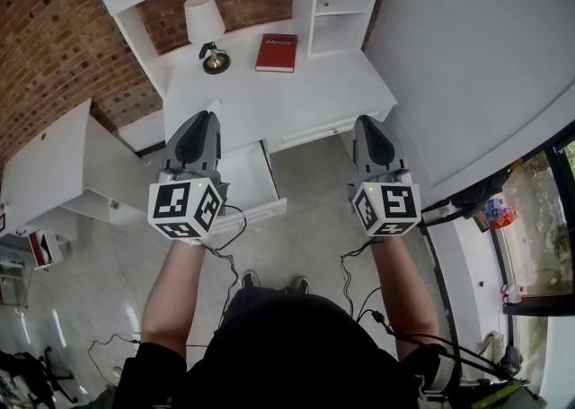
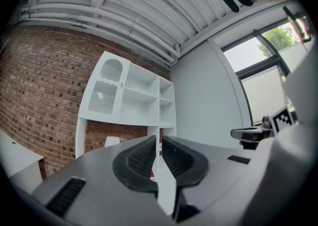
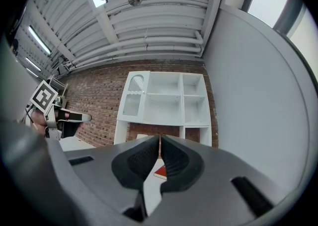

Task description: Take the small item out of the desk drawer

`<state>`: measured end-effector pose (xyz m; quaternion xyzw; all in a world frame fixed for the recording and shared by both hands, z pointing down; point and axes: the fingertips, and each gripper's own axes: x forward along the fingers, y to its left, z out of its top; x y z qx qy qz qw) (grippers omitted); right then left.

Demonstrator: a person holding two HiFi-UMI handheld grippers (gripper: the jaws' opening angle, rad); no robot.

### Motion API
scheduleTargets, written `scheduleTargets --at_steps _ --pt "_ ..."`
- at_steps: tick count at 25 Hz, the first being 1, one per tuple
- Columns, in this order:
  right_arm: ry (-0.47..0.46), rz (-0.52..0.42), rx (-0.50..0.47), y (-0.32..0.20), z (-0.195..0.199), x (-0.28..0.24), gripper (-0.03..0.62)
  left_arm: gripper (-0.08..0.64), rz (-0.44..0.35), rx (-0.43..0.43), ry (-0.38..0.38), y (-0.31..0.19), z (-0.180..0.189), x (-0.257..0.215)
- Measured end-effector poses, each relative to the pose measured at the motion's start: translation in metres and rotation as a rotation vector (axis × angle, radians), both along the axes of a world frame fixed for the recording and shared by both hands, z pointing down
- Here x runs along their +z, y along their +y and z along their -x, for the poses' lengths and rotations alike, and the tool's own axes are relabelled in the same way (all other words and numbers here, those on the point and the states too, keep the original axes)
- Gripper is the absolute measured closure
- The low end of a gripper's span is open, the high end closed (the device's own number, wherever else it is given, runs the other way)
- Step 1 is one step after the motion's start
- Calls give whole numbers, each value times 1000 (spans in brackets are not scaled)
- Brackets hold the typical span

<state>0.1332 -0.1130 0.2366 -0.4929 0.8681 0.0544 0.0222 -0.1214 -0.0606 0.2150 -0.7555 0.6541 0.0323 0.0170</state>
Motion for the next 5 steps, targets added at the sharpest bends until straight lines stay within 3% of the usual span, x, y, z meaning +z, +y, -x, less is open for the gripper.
scheduleTargets --at_steps 5 --pt "9 11 -11 -13 -8 9 581 523 19 -1 3 -9 -9 9"
